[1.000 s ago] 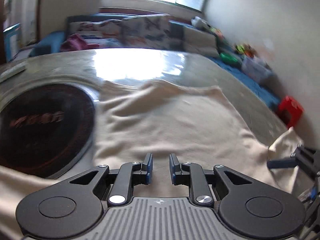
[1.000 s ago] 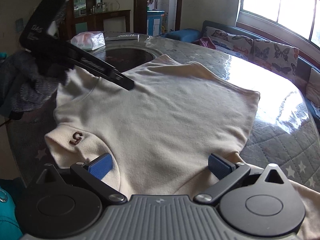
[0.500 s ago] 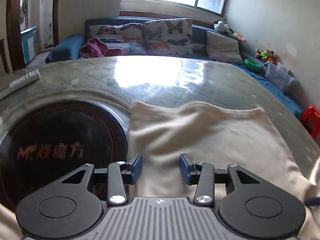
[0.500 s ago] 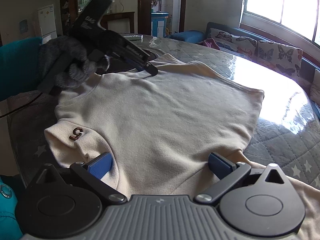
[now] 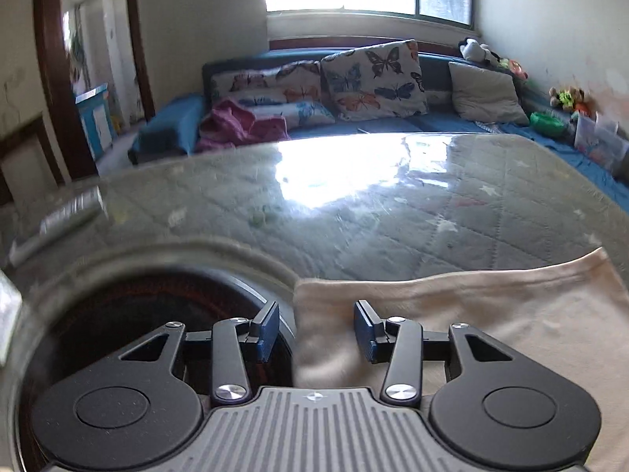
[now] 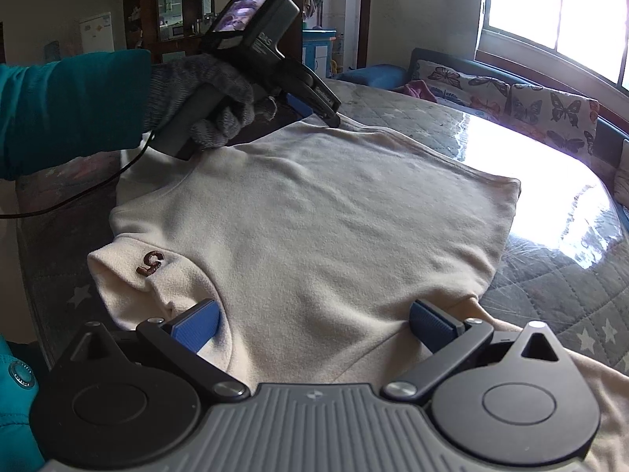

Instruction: Fold clothes

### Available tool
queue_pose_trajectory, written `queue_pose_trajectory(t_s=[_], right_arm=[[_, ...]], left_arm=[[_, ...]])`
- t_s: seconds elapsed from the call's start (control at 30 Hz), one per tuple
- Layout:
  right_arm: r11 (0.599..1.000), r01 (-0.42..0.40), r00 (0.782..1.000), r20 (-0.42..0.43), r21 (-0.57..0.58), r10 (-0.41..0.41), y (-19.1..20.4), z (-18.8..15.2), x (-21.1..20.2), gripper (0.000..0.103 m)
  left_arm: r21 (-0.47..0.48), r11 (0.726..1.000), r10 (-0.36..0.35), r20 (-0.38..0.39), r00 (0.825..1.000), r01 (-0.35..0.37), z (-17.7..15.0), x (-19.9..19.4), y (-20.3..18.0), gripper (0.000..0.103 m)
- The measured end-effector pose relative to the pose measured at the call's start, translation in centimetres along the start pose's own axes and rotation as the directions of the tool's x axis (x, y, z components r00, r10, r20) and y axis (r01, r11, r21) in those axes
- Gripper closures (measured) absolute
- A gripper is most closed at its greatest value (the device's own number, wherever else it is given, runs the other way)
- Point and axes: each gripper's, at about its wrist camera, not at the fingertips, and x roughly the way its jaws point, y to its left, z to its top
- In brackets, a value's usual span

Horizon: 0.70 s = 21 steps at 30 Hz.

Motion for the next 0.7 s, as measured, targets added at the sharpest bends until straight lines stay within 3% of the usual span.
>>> queue_pose_trajectory(t_s=[0.23, 0.57, 0.7], right_arm=[[1.0, 0.001, 1.0, 0.001, -0.001, -0.001, 0.1, 0.0, 0.0, 0.0], [1.0, 0.018, 1.0, 0.005, 0.007, -0.018, 0.3, -0.1, -0.1, 0.0], [1.0, 0.025, 1.0, 0.011, 0.018, -0.025, 0.4, -0.2, -0.3, 0.0]], left_arm=[[-0.02, 0.999, 0.04, -0.008, 0.999, -0.04, 1.4, 0.7, 1.2, 0.058], [0.032, 0.99, -0.137, -0.012, 0.99, 0.138, -3.2, -6.6, -2.1, 0.048], [0.091, 0.99, -0.105, -0.007, 0.994, 0.105, -4.7, -7.5, -2.9, 0.046]])
